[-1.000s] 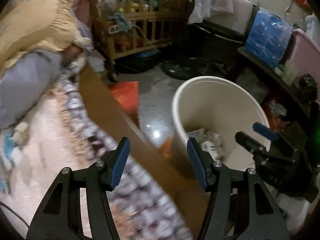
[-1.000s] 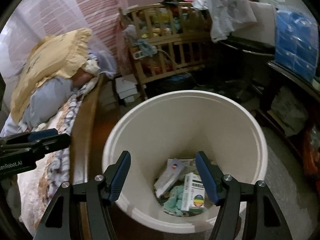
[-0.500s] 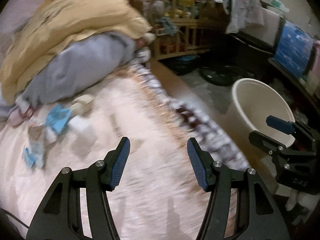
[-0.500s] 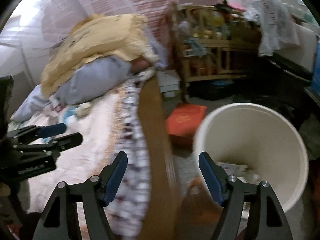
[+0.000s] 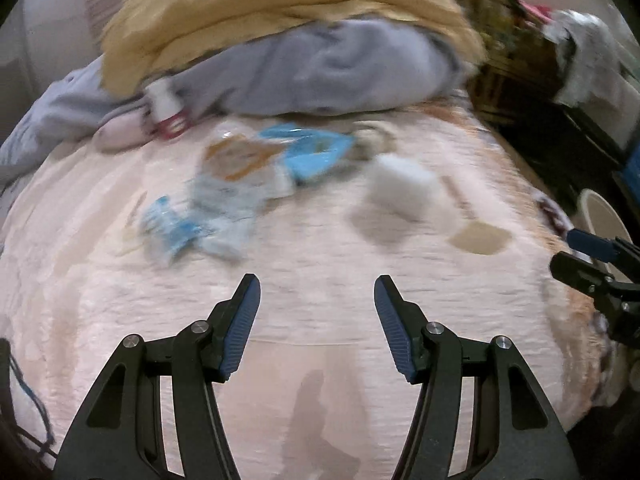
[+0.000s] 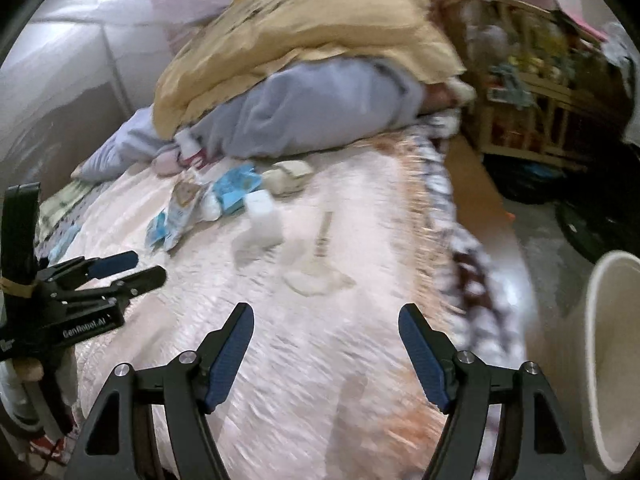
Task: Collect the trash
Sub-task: 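Move both empty tools back over the trash on the bed, then grasp the blue-white snack packet with the left tool while the right tool grasps the white sponge, then carry the packet and sponge to the white bucket and open both tools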
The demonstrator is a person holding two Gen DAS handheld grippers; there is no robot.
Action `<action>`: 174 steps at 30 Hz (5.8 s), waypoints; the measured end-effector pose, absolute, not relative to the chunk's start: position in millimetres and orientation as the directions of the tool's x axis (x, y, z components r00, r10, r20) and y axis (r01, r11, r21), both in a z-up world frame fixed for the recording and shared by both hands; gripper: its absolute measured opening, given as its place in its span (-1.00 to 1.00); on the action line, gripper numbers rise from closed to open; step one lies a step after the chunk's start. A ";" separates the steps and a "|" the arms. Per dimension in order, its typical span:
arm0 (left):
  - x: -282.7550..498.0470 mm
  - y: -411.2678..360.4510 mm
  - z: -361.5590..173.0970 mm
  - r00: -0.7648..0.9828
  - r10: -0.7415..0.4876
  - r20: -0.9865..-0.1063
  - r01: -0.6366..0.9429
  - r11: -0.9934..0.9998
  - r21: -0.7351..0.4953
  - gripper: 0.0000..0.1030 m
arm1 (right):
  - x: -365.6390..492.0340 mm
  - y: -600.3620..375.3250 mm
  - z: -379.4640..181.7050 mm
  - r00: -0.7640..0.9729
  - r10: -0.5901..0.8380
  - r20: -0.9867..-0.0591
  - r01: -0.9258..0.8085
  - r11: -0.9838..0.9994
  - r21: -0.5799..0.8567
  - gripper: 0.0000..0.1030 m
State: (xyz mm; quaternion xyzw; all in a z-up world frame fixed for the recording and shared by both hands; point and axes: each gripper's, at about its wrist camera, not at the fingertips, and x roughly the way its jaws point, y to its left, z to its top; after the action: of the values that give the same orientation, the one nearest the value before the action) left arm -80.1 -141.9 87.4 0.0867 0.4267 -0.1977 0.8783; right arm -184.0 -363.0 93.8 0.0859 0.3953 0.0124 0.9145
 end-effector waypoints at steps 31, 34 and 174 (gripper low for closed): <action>69.7 -25.4 22.5 0.486 -0.272 -0.831 0.089 0.961 -0.262 -0.47 | -28.7 -311.0 57.1 0.617 0.175 -0.767 -0.083 0.984 0.157 -0.46; 48.0 -20.7 38.4 0.513 -0.279 -0.812 0.114 0.959 -0.258 -0.47 | -46.8 -314.5 68.1 0.635 0.202 -0.746 -0.090 0.978 0.187 -0.47; -182.0 -476.4 118.8 0.262 -0.596 -0.759 0.833 0.537 -0.135 -0.01 | -352.2 -613.6 74.0 0.673 -0.244 -0.698 0.538 0.809 0.236 -0.03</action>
State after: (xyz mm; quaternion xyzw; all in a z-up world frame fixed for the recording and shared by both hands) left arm -182.0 -476.4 118.8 0.1480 0.3994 -0.4578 0.7804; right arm -352.2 -613.6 74.0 0.2166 0.3390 -0.2199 0.8887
